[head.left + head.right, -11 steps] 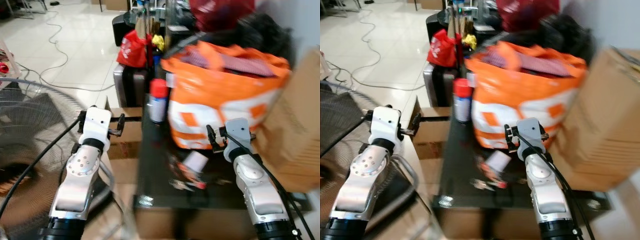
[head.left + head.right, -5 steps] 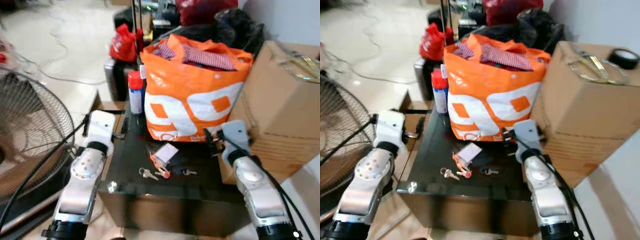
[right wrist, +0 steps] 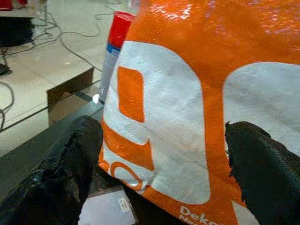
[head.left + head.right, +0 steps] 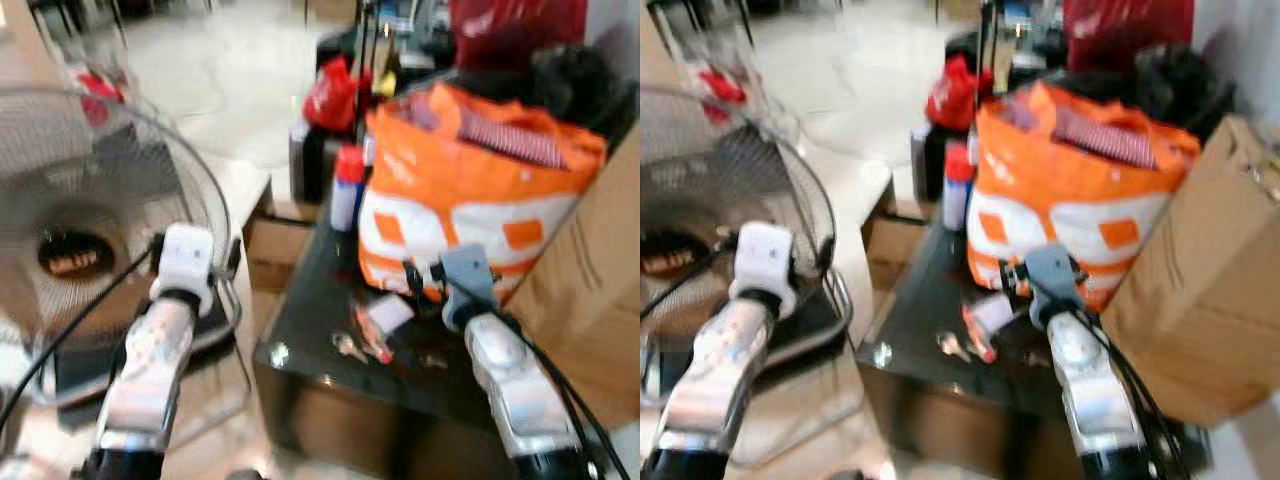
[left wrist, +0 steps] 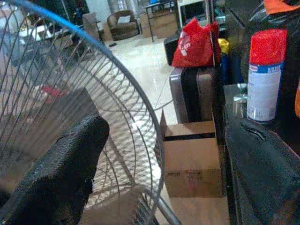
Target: Hang keys on a hook
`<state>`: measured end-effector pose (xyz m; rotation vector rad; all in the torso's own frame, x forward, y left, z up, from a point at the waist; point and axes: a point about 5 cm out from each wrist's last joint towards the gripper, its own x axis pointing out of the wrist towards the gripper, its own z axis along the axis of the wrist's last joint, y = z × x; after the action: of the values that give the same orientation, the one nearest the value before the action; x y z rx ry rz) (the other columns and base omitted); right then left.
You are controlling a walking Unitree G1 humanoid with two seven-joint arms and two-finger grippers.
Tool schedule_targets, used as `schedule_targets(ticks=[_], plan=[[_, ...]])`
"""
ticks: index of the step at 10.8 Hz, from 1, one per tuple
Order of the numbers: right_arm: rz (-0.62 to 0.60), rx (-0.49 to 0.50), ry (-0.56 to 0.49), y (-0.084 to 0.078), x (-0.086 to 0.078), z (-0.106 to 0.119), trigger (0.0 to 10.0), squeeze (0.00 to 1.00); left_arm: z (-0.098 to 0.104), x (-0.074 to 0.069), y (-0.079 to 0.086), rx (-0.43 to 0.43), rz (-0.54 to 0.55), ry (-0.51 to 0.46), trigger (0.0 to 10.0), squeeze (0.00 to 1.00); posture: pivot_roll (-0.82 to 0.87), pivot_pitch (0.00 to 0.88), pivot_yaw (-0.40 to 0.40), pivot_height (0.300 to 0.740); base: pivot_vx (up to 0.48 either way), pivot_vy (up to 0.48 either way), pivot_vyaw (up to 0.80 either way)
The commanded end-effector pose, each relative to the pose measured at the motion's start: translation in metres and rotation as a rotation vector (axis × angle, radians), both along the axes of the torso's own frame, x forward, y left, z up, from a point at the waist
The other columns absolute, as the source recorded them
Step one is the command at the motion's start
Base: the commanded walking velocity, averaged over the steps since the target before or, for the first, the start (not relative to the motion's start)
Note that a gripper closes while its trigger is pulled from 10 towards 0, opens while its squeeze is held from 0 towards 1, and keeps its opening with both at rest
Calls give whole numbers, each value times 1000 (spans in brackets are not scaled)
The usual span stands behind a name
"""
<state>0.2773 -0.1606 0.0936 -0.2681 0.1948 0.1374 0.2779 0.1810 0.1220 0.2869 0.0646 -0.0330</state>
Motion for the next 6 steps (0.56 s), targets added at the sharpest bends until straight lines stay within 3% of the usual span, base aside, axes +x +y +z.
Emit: schedule_targets(ticks=[1,3,5,6], plan=[[-25,-8,-4,-6,0,3,10000,1000,3,2,-6,1,-20,-11,10000,0,-31,0,-19,740,0,0,0],[-20,-15,11,-8,0,1,10000,1000,-1,0,-8,6,-30,12,10000,0,-34,0,-28,740,0,0,0],[120,-21,157,-6,-7,-14,10000,996,-9,-4,-14,-15,-105,72,10000,0,-41,0,-32,740,0,0,0],[183,-34,186,-4,-9,-18,10000,0,-13,-6,-16,-13,-141,104,10000,0,-42,0,-32,740,0,0,0]])
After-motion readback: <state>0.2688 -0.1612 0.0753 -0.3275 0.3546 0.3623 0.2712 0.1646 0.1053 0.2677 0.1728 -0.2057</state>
